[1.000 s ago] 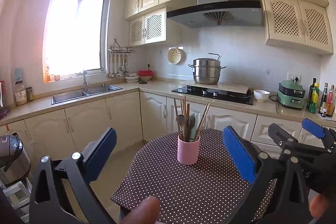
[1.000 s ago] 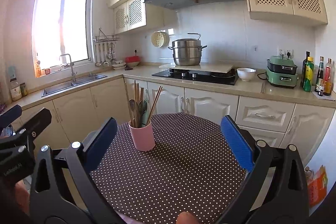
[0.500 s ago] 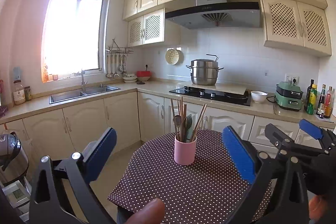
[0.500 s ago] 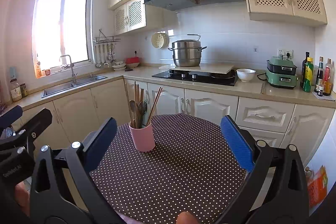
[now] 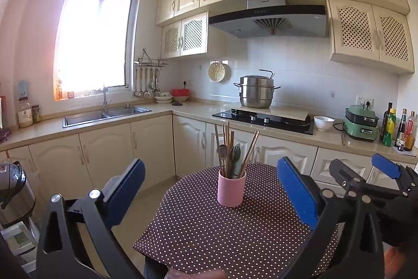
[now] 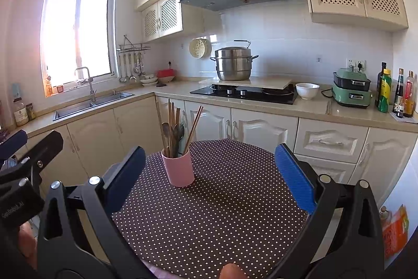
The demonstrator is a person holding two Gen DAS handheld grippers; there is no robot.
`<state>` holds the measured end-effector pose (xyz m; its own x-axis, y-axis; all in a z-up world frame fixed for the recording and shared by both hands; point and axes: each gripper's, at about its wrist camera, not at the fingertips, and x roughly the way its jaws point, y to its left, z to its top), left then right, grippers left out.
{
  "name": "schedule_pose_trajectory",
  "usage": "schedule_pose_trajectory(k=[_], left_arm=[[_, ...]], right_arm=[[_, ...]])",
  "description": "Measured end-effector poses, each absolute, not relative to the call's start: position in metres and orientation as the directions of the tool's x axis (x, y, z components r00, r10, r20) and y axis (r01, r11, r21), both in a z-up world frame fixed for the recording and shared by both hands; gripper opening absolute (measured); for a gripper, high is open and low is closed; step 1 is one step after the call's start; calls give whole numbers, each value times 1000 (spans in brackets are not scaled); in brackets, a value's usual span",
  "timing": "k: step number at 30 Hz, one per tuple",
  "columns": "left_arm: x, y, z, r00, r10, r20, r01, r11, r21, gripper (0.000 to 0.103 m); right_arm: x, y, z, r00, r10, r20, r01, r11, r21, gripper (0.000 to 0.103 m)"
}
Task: Organize utensils
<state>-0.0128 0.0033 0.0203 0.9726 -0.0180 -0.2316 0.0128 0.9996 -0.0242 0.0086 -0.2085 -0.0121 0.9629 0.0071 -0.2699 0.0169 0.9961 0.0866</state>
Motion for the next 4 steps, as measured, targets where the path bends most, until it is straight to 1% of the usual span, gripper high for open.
schedule_pose_trajectory(k=[4], left_arm=[[-10, 5, 19, 970, -10, -244, 3, 1000, -29, 99]], right_arm=[[9, -208, -13, 962, 10, -272, 15, 996, 90, 97]])
